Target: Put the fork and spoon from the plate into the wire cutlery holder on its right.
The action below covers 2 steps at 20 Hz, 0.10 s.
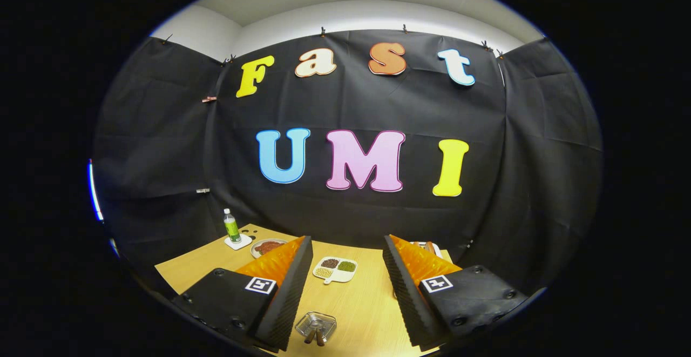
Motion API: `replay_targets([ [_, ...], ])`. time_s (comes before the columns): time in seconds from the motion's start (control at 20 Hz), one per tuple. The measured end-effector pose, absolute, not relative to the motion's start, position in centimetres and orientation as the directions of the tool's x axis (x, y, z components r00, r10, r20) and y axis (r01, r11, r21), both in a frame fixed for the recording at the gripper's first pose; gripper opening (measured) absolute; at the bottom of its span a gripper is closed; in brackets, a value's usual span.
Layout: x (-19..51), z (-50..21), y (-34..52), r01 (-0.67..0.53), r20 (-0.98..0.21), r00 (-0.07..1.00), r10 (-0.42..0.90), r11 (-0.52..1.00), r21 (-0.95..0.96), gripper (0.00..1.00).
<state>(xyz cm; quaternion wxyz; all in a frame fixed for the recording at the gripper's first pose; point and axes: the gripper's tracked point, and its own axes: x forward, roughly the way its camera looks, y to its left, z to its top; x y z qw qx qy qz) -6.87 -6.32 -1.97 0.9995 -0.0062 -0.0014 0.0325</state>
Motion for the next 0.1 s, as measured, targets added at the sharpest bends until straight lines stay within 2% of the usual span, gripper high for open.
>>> replay_targets([
  [0.1, -6.89, -2.16, -6.59, -0.062, -0.002, 0.998, 0.062, 0.998, -0.019, 0.82],
])
